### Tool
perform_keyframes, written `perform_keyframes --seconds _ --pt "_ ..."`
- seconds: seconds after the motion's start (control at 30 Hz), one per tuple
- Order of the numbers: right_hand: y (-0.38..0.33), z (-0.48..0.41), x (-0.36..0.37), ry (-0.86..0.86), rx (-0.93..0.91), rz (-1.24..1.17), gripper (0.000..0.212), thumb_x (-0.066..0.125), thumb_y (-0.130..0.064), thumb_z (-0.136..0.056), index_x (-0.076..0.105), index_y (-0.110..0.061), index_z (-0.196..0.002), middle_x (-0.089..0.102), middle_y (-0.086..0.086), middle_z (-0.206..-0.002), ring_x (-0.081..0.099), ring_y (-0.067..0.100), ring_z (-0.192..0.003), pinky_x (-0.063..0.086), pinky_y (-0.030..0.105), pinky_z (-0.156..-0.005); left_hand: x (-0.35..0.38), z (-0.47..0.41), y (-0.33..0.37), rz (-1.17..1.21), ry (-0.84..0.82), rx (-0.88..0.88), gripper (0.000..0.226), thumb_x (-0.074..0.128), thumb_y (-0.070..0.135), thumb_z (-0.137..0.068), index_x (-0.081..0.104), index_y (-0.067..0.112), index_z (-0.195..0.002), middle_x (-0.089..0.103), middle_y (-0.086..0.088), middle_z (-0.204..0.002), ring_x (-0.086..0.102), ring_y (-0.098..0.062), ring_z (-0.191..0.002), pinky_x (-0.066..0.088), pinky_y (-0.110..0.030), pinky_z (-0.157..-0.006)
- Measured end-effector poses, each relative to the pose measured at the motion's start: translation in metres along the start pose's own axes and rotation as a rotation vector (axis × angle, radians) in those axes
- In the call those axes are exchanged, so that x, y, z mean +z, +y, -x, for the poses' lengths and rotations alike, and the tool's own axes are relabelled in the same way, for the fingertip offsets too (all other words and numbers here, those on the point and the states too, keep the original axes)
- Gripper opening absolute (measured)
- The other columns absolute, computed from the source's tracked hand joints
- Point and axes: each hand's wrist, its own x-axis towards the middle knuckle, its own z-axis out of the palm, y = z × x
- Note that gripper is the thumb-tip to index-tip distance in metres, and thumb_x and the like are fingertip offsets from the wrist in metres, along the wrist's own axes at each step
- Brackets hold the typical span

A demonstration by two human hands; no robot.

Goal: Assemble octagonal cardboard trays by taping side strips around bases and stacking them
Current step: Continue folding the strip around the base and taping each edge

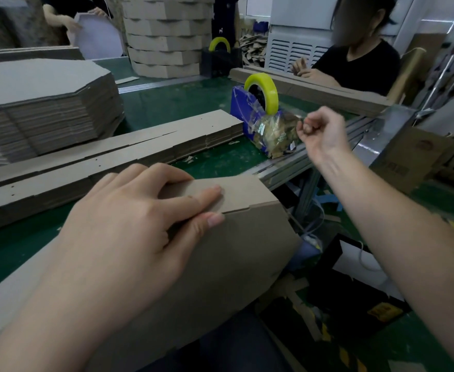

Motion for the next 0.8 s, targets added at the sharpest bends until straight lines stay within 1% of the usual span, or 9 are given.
perform_keyframes --seconds 0.1,0.2,0.3,0.37,0.4,0.5,0.67,0.73,0.8 --pt "0.009 0.007 -0.006 0.015 -0.077 0.118 0.041 0.050 0.005 -0.080 0.054 -0.013 -0.044 0.048 -0.002 -0.051 0.041 0.008 -0.050 0.043 0.023 -0.067 0.000 -0.002 0.000 0.012 0.007 -0.001 0.037 0.044 0.050 -0.089 0.071 0.036 -0.110 0.066 0.005 -0.106 0.062 -0.028 -0.092 0.052 -0.044 -0.070" --pt "0.008 0.014 -0.017 0.175 -0.169 0.779 0.019 0.063 -0.009 -0.080 0.066 0.001 -0.065 0.052 0.007 -0.060 0.047 0.014 -0.059 0.040 0.025 -0.064 0.000 -0.001 -0.002 0.037 0.006 -0.012 0.039 0.044 0.051 -0.088 0.071 0.035 -0.111 0.066 0.006 -0.108 0.062 -0.027 -0.094 0.052 -0.045 -0.074" --pt "-0.002 0.025 -0.033 0.275 -0.192 1.059 0.019 0.068 -0.020 -0.083 0.071 -0.003 -0.076 0.064 0.015 -0.076 0.055 0.017 -0.072 0.044 0.029 -0.076 0.001 -0.002 -0.002 0.024 0.024 -0.017 0.037 0.047 0.051 -0.087 0.072 0.034 -0.109 0.066 0.008 -0.107 0.063 -0.025 -0.094 0.052 -0.043 -0.074" --pt "-0.012 0.044 -0.027 0.217 -0.281 1.076 0.013 0.071 -0.024 -0.084 0.074 -0.012 -0.081 0.068 0.006 -0.095 0.058 0.015 -0.093 0.045 0.033 -0.089 0.002 -0.002 0.000 0.016 0.033 -0.006 0.034 0.051 0.049 -0.086 0.073 0.033 -0.106 0.067 0.008 -0.105 0.063 -0.024 -0.092 0.052 -0.042 -0.073" --pt "-0.016 0.056 -0.020 0.177 -0.340 1.078 0.010 0.072 -0.026 -0.084 0.073 -0.017 -0.079 0.063 0.004 -0.097 0.055 0.015 -0.093 0.044 0.033 -0.088 0.002 -0.003 0.001 0.012 0.033 -0.003 0.032 0.053 0.049 -0.085 0.073 0.033 -0.105 0.067 0.009 -0.104 0.063 -0.024 -0.091 0.052 -0.042 -0.073" --pt "-0.027 0.106 0.013 -0.028 -0.477 1.024 0.010 0.074 -0.024 -0.083 0.068 -0.028 -0.075 0.055 0.005 -0.087 0.049 0.014 -0.081 0.041 0.029 -0.077 0.002 -0.004 0.002 -0.016 0.019 -0.008 0.032 0.062 0.047 -0.077 0.072 0.033 -0.104 0.066 0.011 -0.103 0.063 -0.023 -0.090 0.052 -0.041 -0.072" --pt "-0.029 0.201 0.051 -0.386 -0.514 0.703 0.005 0.071 -0.023 -0.083 0.075 -0.020 -0.082 0.067 0.010 -0.074 0.059 0.028 -0.070 0.047 0.036 -0.064 -0.001 -0.003 0.004 -0.029 0.009 -0.026 0.032 0.064 0.047 -0.072 0.070 0.030 -0.099 0.066 0.011 -0.102 0.063 -0.023 -0.091 0.051 -0.037 -0.069" --pt "-0.019 0.233 0.055 -0.409 -0.474 0.568 0.009 0.070 -0.028 -0.079 0.076 -0.020 -0.079 0.064 0.014 -0.066 0.054 0.024 -0.056 0.038 0.030 -0.049 -0.002 -0.002 0.003 -0.045 0.011 -0.023 0.032 0.064 0.046 -0.071 0.070 0.029 -0.097 0.066 0.009 -0.102 0.063 -0.024 -0.090 0.048 -0.035 -0.068" --pt "-0.004 0.253 0.057 -0.416 -0.338 0.430 0.008 0.075 -0.025 -0.076 0.076 -0.018 -0.078 0.061 0.008 -0.055 0.049 0.005 -0.049 0.031 0.014 -0.045 -0.003 -0.001 0.004 -0.062 0.003 -0.023 0.033 0.064 0.046 -0.071 0.070 0.029 -0.098 0.066 0.008 -0.102 0.063 -0.024 -0.090 0.045 -0.033 -0.067"
